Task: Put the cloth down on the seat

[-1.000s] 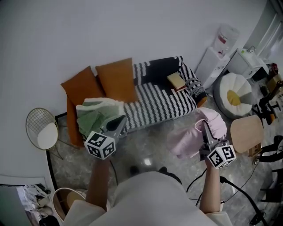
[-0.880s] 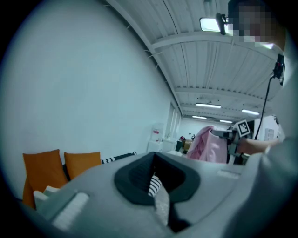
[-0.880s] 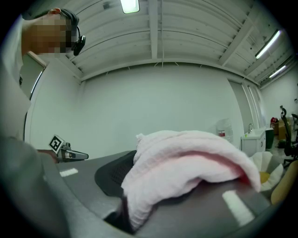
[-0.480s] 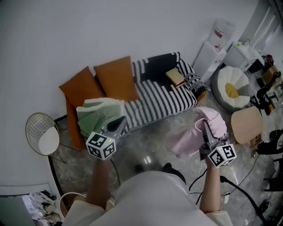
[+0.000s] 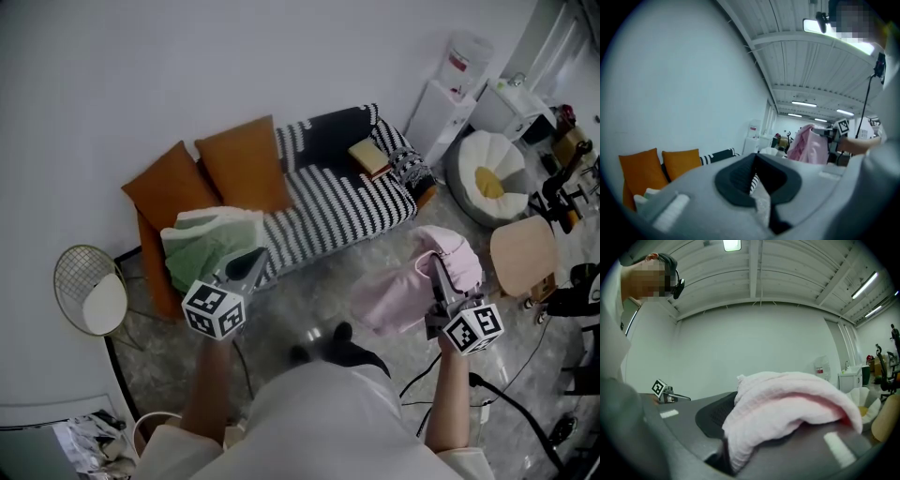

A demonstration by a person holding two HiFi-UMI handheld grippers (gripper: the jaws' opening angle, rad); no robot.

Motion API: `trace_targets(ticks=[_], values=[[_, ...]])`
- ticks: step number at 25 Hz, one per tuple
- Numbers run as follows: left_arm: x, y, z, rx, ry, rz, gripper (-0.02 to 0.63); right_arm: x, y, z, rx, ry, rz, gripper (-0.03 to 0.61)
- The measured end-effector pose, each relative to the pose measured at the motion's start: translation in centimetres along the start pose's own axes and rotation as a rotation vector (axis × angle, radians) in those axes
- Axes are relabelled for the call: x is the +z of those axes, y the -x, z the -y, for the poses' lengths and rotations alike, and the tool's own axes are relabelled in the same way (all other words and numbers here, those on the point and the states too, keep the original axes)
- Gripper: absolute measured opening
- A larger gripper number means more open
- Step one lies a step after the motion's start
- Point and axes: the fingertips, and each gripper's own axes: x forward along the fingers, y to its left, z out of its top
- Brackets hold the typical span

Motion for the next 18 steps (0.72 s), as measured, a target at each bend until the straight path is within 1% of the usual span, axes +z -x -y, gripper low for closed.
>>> trace_targets(ticks=[4,9,18], values=[[-0.3,-0.4,0.2,0.013,-0.002,-0.005,0.000,-0.2,-0.4,1.0,0.009,0.006,-0.007,0.129],[-0.5,-1.5,-0.7,0.041,-0.012,-0.020,0.000,-0.7,-2.6,2.9,0.033,0.013,-0.024,0.127],[0.3,-5.2,-3.0,0.106,-0.003,-0.032,0.000,-1.6,-9.0,6.7,0.121,-0.002,-0.072,0.127]])
